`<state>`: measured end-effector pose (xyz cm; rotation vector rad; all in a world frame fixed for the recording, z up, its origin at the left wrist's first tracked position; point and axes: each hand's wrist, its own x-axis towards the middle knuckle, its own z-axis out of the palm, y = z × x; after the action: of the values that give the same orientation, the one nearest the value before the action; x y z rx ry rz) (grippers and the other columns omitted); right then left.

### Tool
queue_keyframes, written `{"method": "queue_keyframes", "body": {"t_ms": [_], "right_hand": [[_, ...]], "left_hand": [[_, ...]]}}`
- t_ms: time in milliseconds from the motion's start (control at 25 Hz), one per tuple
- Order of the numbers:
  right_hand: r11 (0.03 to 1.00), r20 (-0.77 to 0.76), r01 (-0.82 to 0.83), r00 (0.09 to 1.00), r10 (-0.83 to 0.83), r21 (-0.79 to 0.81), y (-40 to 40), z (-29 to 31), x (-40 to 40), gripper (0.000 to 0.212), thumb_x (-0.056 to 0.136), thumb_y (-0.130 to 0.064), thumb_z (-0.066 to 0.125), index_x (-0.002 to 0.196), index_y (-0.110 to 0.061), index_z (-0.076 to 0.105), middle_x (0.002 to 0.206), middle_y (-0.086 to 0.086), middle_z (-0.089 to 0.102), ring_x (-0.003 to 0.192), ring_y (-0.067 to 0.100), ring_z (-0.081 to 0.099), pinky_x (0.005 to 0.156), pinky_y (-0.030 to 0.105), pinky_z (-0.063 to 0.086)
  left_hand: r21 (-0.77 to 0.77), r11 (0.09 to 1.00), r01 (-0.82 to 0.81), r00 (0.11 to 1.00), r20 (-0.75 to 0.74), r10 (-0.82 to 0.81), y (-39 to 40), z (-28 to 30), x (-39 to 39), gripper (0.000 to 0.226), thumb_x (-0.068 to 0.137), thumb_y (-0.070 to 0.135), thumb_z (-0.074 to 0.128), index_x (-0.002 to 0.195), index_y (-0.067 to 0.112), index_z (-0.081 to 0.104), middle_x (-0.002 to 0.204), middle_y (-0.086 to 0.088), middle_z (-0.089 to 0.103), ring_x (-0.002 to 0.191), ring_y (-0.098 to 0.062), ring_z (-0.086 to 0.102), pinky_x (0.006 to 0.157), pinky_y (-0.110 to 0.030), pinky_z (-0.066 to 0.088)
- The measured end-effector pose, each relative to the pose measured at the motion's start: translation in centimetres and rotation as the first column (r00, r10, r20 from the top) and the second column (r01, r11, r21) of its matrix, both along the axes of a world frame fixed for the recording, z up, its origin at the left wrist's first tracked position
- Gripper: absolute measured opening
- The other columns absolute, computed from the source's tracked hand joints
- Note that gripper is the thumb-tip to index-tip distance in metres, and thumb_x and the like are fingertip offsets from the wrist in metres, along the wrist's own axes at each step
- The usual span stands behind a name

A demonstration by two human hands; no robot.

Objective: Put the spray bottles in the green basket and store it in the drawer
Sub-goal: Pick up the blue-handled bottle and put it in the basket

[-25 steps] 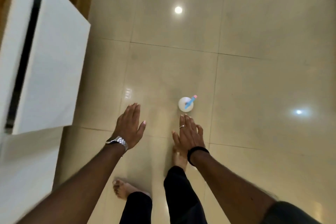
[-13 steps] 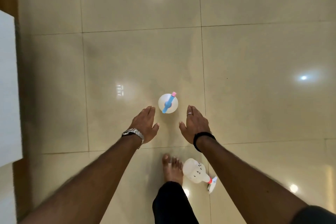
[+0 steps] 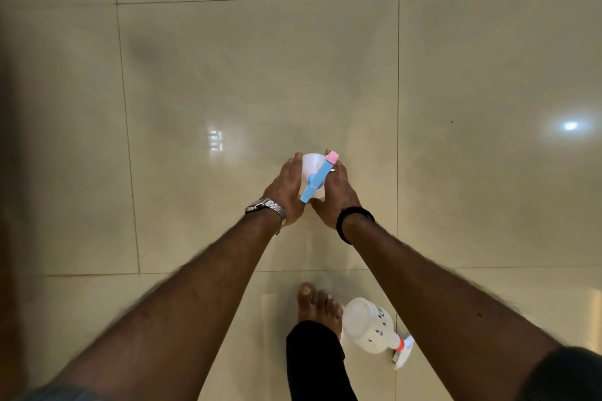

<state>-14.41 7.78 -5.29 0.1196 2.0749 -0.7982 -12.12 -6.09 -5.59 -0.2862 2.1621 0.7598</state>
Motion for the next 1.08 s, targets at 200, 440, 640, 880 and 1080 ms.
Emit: {"method": "queue_keyframes", "body": {"t_ms": [200, 440, 640, 880, 1080], "right_hand": [[0.996, 0.084, 0.060, 0.995, -0.055, -0.066, 0.5, 2.4, 1.4, 0.089, 0.098, -0.020, 0.064, 0.162, -0.029, 0.004, 0.170, -0.001, 0.017, 0.149, 0.025, 0.035, 0.109, 0.025, 0.032], [0.995, 0.068, -0.083, 0.994, 0.087, -0.055, -0.1, 10.7, 1.5, 0.089, 0.097, -0.023, 0.066, 0.162, -0.033, 0.005, 0.167, -0.008, 0.026, 0.145, 0.021, 0.041, 0.101, 0.017, 0.028], [0.962, -0.021, -0.250, 0.968, 0.250, -0.109, -3.1, 19.3, -0.4, 0.079, 0.099, -0.024, 0.062, 0.161, -0.029, 0.014, 0.165, -0.012, 0.028, 0.141, 0.020, 0.047, 0.101, 0.018, 0.034], [0.844, -0.207, -0.505, 0.858, 0.470, -0.179, -10.4, 28.6, -1.2, 0.070, 0.107, -0.034, 0.044, 0.163, -0.028, 0.002, 0.169, -0.012, 0.003, 0.147, 0.018, 0.036, 0.117, 0.033, 0.035], [0.772, -0.300, -0.591, 0.799, 0.521, -0.235, -18.9, 34.0, 0.8, 0.068, 0.108, -0.033, 0.036, 0.163, -0.023, -0.004, 0.167, -0.011, 0.004, 0.149, 0.016, 0.029, 0.113, 0.023, 0.026]], "left_hand": [[0.026, 0.999, 0.018, 0.999, -0.047, -0.017, -0.2, 3.7, 1.4, 0.089, 0.096, 0.019, 0.062, 0.160, 0.009, 0.002, 0.170, -0.008, 0.007, 0.156, -0.024, 0.019, 0.124, -0.031, 0.021], [0.026, 0.999, 0.024, 0.994, -0.108, -0.021, -2.5, 11.9, 2.8, 0.079, 0.101, 0.027, 0.054, 0.160, 0.007, 0.005, 0.170, -0.009, 0.011, 0.155, -0.024, 0.022, 0.123, -0.031, 0.022], [0.018, 0.993, -0.114, 0.976, -0.185, 0.116, -5.6, 19.8, 3.4, 0.077, 0.100, 0.028, 0.056, 0.160, 0.009, 0.011, 0.166, -0.011, 0.025, 0.146, -0.029, 0.039, 0.117, -0.036, 0.035], [0.060, 0.925, -0.374, 0.877, -0.300, 0.374, -11.7, 28.6, 5.5, 0.068, 0.101, 0.044, 0.047, 0.157, 0.014, 0.022, 0.147, -0.008, 0.049, 0.125, -0.029, 0.056, 0.096, -0.044, 0.051], [0.031, 0.820, -0.572, 0.744, -0.401, 0.534, -17.7, 33.9, 9.0, 0.070, 0.102, 0.047, 0.041, 0.159, 0.016, 0.015, 0.148, -0.010, 0.046, 0.123, -0.028, 0.055, 0.091, -0.040, 0.052]]}}
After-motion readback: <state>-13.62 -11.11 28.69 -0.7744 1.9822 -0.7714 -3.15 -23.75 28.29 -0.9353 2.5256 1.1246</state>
